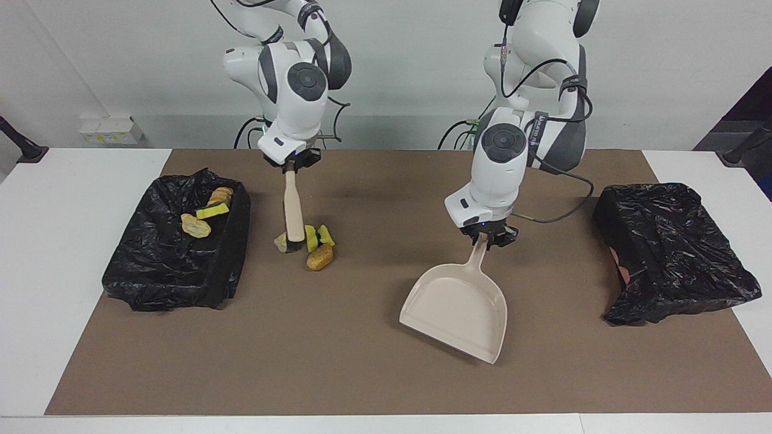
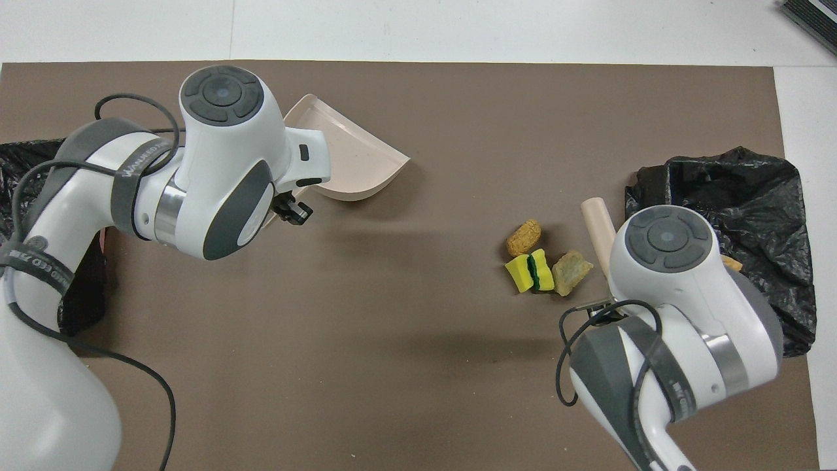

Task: Sweep and dump trash in bin
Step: 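Sweep the remaining sponges and bread into the dustpan with the right gripper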

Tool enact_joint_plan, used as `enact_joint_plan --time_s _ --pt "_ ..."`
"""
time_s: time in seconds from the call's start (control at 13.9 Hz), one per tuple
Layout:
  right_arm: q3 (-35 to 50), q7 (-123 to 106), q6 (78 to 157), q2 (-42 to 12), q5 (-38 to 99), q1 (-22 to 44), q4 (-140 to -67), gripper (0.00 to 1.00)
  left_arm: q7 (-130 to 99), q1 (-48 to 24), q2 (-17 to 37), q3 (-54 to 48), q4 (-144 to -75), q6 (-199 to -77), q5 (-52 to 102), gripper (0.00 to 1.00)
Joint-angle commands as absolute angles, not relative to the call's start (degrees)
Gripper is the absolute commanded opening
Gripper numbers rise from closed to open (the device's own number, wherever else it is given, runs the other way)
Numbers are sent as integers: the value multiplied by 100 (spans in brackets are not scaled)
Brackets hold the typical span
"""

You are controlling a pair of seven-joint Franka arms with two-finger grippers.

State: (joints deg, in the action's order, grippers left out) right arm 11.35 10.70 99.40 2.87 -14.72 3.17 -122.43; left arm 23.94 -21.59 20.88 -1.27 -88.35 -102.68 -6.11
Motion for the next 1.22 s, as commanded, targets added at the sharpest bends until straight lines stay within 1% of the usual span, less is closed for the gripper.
enact_joint_plan --time_s 0.0,0.14,0.29,0.43,0.58,0.72,0.86,1.01,1.15 --pt "1266 1536 10274 114 -1600 377 -12514 0 4307 -2171 2153 -150 -8657 -10335 -747 0" --pt "1266 1853 10659 18 -1494 509 -12752 0 5121 -2249 2118 -158 -8727 -10415 -896 0" --pt "1274 1846 10749 -192 -1005 571 -12744 0 5159 -2276 1909 -193 -9086 -10319 -896 0" --pt "1274 1706 10941 -325 -415 667 -12727 0 5159 -2478 1601 -202 -9639 -10449 -896 0" --pt "1275 1670 11213 -491 111 930 -12709 0 5116 -2688 1285 -211 -10218 -10634 -888 0" --pt "1274 1687 11399 -571 377 1089 -12648 0 4897 -3013 873 -202 -10982 -11151 -888 0" --pt "1283 1688 11425 -589 683 1256 -12595 0 4896 -3085 581 -211 -11581 -11669 -888 0" --pt "1275 1688 11653 -606 1184 1458 -12577 0 4896 -3313 457 -211 -11829 -11838 -888 0" --pt "1283 1653 11864 -685 1710 1468 -12499 0 4896 -3375 492 -211 -11935 -12075 -896 0"
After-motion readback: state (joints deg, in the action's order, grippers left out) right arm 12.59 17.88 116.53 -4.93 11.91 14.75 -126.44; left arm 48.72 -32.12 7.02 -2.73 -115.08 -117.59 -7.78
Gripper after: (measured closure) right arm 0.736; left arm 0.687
